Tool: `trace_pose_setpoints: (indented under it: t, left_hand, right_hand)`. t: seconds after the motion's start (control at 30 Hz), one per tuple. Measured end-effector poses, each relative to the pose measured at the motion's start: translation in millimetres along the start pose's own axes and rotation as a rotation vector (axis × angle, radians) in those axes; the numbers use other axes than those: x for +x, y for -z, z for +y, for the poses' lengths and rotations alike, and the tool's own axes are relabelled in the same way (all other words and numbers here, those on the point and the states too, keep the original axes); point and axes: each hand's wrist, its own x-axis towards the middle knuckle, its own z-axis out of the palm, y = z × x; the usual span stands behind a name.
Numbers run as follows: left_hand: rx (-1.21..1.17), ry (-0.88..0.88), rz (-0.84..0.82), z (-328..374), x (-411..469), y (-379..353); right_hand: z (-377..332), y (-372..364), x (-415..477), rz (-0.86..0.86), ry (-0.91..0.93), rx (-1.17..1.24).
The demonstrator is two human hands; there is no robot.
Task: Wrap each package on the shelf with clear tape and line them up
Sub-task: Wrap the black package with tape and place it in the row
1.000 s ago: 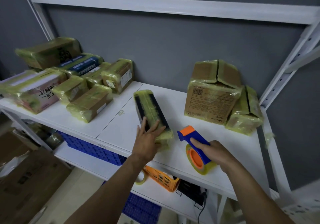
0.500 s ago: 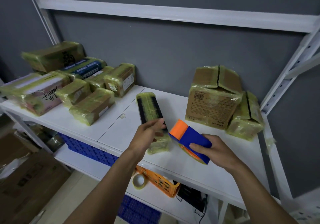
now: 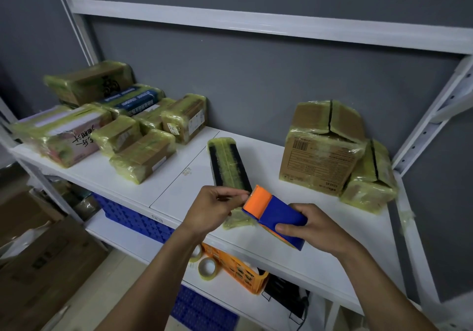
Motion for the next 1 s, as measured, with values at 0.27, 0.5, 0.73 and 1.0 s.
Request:
trace_pose_setpoints:
  t: [0.27, 0.5, 0.73, 1.0]
  left_hand:
    - [0.041, 0.012, -0.039, 1.5, -0.1, -2.1]
    - [-0.145, 0.155, -0.055, 5.1, 0.2, 2.2]
    - [0.047, -0.034, 0.033, -1.4, 0.1, -7.0]
    - [0.062, 0.024, 0.135, -6.7, 0.1, -5.0]
  right_hand:
    - [0.8, 0.1, -2.9, -0.09, -0.023, -0.043]
    - [-2.2, 3.9, -8.0, -0.066, -0.003, -0.038]
    - [-4.7, -2.6, -8.9, -0.033, -0.011, -0.088]
    - [-16.1, -14.4, -3.9, 0.161, 0.012, -0.182]
